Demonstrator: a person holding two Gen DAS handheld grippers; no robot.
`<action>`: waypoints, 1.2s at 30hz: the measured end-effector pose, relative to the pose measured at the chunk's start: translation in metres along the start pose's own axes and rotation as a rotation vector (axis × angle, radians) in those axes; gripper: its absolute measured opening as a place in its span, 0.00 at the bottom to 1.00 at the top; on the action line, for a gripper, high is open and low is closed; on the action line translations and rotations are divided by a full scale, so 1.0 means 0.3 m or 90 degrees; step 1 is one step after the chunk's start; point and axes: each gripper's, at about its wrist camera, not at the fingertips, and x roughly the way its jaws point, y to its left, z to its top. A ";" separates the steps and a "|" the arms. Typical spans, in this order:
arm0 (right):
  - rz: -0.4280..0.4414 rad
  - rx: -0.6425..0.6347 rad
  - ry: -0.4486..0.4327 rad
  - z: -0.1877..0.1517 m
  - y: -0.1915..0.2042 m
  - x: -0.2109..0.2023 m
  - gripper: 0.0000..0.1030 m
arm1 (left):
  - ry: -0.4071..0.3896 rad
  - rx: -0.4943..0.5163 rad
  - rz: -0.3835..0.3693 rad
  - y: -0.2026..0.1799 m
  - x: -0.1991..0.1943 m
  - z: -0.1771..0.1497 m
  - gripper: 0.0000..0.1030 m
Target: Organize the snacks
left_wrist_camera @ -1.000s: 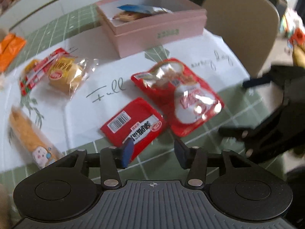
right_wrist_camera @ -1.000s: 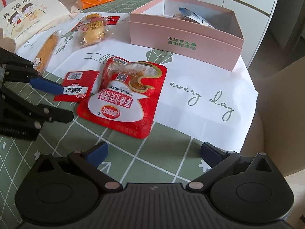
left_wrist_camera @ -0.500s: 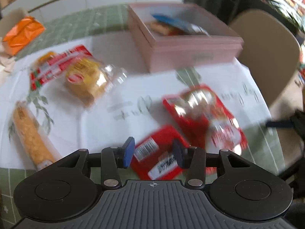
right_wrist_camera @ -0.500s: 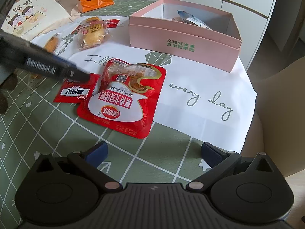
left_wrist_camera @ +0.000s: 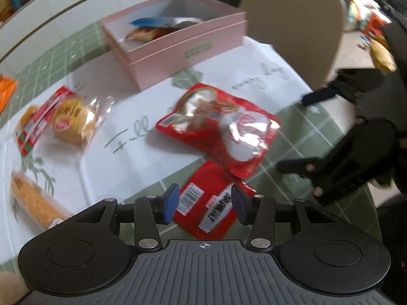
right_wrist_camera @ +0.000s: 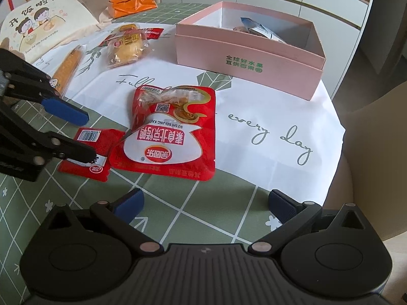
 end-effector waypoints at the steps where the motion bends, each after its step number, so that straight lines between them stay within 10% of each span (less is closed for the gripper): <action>1: 0.000 0.000 -0.001 -0.001 0.000 0.000 1.00 | 0.008 0.018 0.002 -0.009 0.001 -0.003 0.49; 36: 0.009 -0.014 0.000 -0.008 0.001 -0.005 1.00 | 0.045 0.109 0.007 -0.041 0.088 0.045 0.54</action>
